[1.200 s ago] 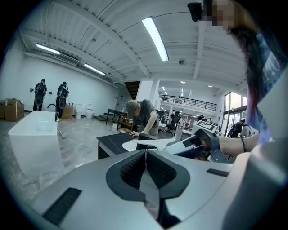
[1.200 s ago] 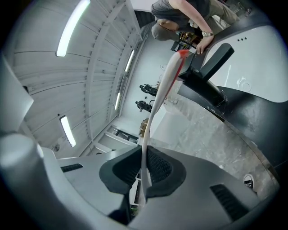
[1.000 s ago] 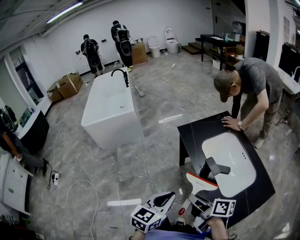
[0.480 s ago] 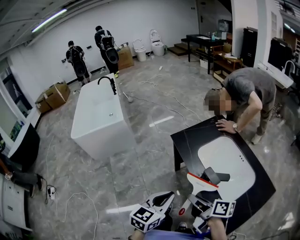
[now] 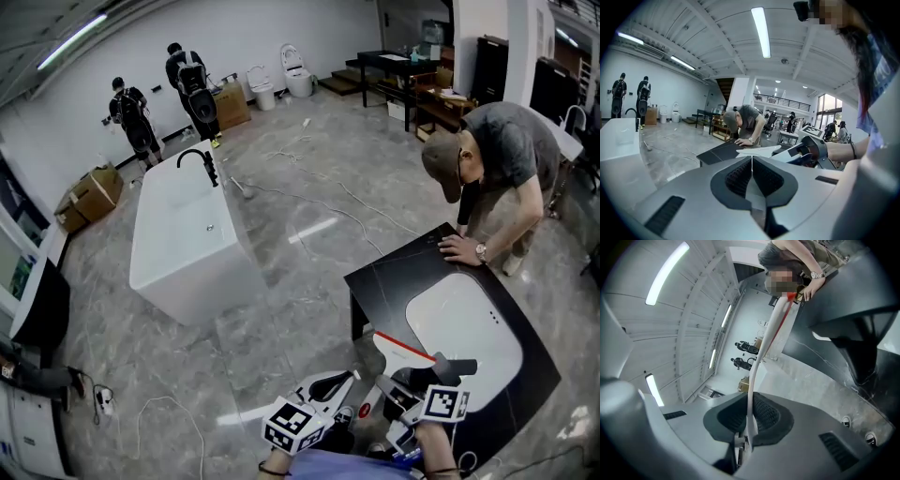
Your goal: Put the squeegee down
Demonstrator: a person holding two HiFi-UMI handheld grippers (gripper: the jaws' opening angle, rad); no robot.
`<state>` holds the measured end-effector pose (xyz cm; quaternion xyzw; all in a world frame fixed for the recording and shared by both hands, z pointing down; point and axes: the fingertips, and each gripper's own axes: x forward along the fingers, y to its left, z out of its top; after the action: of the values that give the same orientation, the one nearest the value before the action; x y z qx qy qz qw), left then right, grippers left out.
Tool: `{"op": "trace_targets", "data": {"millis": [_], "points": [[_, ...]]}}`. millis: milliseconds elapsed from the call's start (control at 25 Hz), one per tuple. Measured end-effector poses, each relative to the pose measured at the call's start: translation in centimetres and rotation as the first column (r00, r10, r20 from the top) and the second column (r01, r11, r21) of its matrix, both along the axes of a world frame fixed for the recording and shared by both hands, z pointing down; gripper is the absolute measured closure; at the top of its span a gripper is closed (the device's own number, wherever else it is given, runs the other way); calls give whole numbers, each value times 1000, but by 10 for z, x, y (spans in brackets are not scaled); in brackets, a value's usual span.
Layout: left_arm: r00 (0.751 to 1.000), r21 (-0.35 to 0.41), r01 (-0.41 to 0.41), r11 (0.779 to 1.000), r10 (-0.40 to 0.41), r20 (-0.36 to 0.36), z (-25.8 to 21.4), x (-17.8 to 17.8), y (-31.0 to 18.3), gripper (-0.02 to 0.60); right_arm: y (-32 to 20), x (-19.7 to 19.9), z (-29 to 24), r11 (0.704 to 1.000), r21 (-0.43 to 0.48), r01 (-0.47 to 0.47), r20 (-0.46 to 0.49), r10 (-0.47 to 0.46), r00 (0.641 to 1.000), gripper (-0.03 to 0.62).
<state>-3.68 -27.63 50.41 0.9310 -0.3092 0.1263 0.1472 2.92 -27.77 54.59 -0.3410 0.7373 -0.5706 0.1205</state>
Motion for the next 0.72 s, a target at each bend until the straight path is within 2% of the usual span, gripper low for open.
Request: {"op": "trace_targets", "data": {"millis": [160,720], "points": [[1000,-10,-24,1000,24,-4,5,-5,-23,565,-29,-4,9,999,-28,-26,-31,25,999,557],[994,-16,-111,994,111,-23,10,-18,-73,565,-129,-12,38,988,-84,-128,-42,125,991,557]]}}
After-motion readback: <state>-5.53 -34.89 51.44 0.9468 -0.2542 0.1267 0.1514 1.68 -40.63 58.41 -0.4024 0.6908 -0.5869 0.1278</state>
